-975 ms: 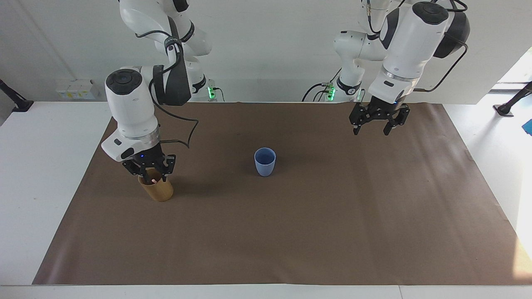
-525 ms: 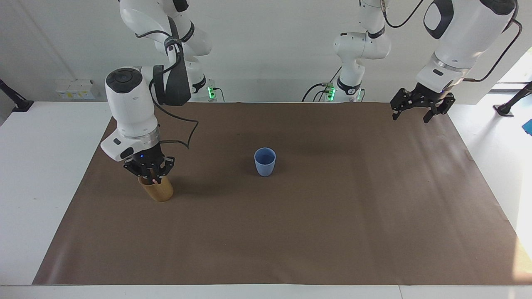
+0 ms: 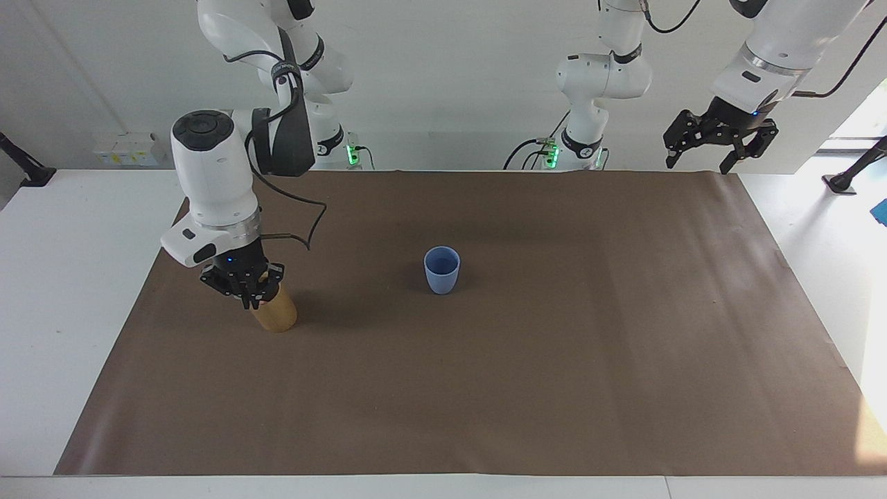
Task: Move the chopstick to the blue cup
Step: 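Release the blue cup and draw the left gripper back to rest, then lift the pink straw up out of the tan cup with the right gripper, then carry the pink straw over the blue cup with the right gripper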
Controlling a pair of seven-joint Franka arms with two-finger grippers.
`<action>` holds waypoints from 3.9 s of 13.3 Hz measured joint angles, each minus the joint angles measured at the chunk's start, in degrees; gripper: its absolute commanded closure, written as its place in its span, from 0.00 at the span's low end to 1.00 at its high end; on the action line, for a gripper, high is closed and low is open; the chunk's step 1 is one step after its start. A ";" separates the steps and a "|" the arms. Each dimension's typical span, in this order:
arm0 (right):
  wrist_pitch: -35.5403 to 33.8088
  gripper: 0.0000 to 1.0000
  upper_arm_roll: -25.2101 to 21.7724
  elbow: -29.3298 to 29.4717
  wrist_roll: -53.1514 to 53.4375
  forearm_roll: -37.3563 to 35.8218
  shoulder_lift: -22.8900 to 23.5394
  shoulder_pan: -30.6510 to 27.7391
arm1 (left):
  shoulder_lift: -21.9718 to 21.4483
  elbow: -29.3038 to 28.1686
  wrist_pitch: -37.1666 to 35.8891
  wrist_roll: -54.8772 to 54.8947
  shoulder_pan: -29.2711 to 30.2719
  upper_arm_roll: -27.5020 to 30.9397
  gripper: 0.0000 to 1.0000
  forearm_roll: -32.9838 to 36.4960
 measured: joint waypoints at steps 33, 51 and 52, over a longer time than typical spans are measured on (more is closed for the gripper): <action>1.32 1.00 5.87 0.07 27.17 2.08 -12.98 23.06 | -0.49 -2.11 1.68 1.25 7.20 -6.76 0.00 -0.12; 18.06 0.32 5.32 -17.87 30.50 -1.78 -13.05 23.89 | -0.49 -2.11 1.64 1.25 7.67 -6.69 0.00 -0.12; 18.06 0.14 5.31 -17.86 30.53 -1.78 -13.04 23.61 | -0.49 -2.11 1.64 1.25 7.67 -6.81 0.00 -0.12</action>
